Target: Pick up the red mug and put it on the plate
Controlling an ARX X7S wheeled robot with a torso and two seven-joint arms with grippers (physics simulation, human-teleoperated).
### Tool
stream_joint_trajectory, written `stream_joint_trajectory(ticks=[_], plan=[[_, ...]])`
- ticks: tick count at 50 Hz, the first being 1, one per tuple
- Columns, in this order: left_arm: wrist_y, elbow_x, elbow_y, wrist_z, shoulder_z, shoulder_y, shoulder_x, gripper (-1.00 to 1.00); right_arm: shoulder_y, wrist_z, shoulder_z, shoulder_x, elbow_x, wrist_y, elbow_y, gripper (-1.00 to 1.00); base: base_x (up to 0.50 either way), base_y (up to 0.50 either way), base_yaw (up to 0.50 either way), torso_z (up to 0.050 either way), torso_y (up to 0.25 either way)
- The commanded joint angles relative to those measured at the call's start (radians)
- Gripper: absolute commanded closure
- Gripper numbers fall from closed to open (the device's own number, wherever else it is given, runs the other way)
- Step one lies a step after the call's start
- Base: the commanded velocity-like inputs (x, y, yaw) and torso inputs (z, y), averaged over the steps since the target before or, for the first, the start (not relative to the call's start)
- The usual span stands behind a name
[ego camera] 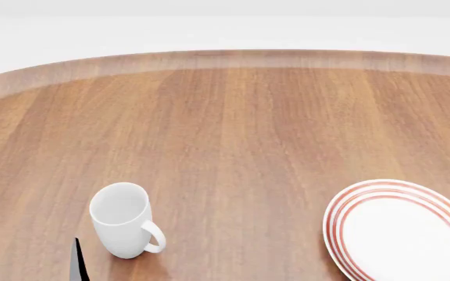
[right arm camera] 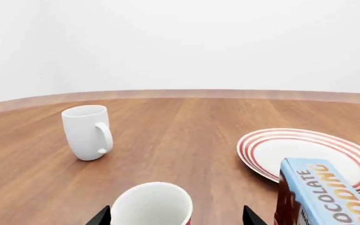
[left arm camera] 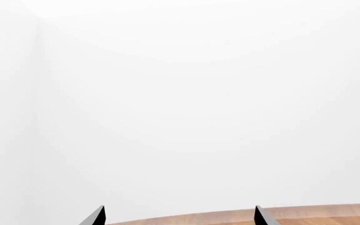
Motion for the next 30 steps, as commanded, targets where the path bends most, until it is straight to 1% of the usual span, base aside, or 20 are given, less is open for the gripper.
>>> stream_joint_trajectory(ticks=[1,30], plan=[[0.004,0.000,-0.002,-0.003,0.003,-0.001,-0.002,-1.00,-0.007,-0.005,-0.011,-0.001,-0.001,-0.015,0.018,-1.00,0.00,0.00,0.00,0.000,0.000],[0.009,0.000,-0.005,-0.010,0.011,-0.004,-0.006,-1.00,0.023,-0.038,-0.045,-0.022,0.030,-0.064,0.135,-1.00,0.00,0.00,0.00,0.000,0.000]])
